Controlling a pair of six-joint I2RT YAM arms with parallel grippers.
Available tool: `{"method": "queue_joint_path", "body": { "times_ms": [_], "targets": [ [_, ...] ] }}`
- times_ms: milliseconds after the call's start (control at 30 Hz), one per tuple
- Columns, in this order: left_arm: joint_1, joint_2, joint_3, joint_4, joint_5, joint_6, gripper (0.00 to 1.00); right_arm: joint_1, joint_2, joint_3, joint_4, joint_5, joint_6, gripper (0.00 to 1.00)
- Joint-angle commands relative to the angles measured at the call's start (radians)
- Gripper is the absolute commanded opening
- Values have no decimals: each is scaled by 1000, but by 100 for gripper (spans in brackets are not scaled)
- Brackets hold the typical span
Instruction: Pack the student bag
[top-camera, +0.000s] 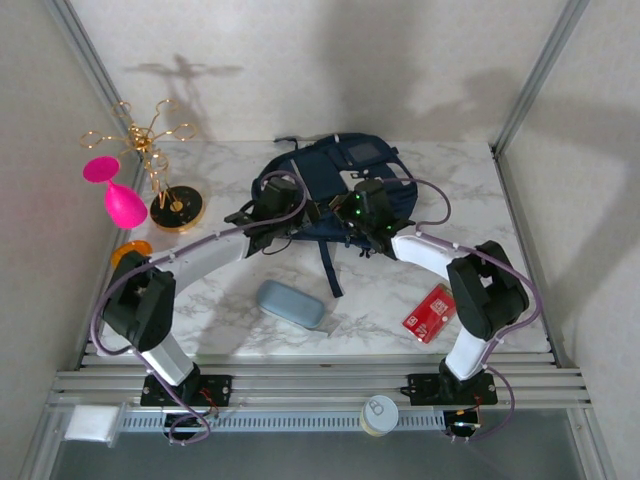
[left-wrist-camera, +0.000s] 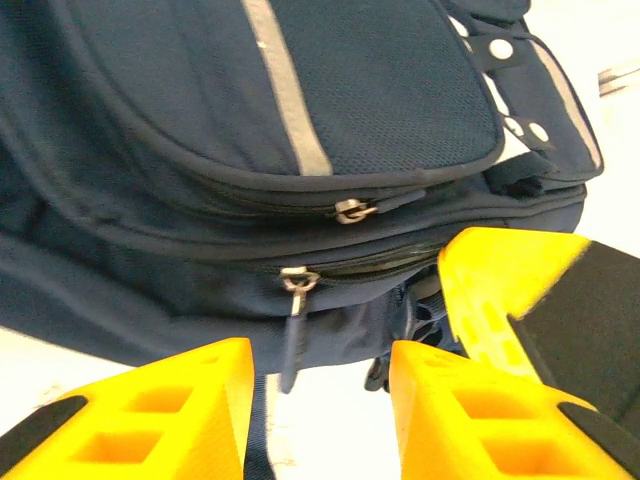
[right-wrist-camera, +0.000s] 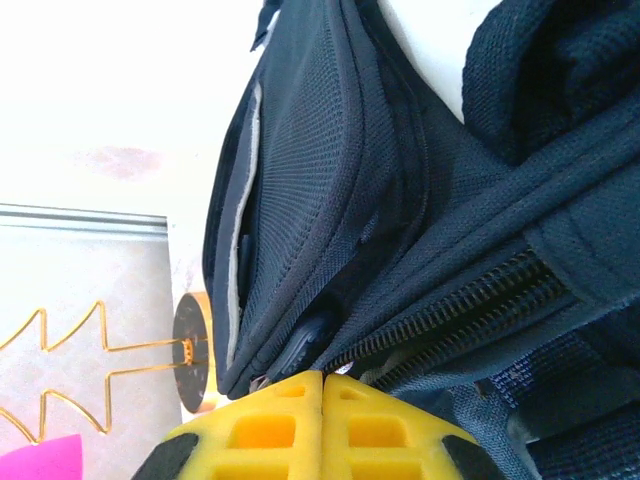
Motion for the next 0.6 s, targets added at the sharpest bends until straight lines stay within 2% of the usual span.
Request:
{"method": "queue_joint_path", "body": {
  "times_ms": [0,100,233,433,567],
  "targets": [
    [-30,51,78,-64,-19,15,40,-6,-50,3,99,-1,1,0],
    [-39,95,127,-139,-111,31,39,-8,-42,-5,111,-12,9,0],
    [-46,105,118,-148,-164,34,38,-8,-33,-9,115,-13,13,0],
    [-47,136,92,-118,-108,36,40,-8,-28,-7,93,-9,8,0],
    [-47,207,152,-188,-92,62,40,-12,-54,-30,75,16,-2,0]
  ]
}}
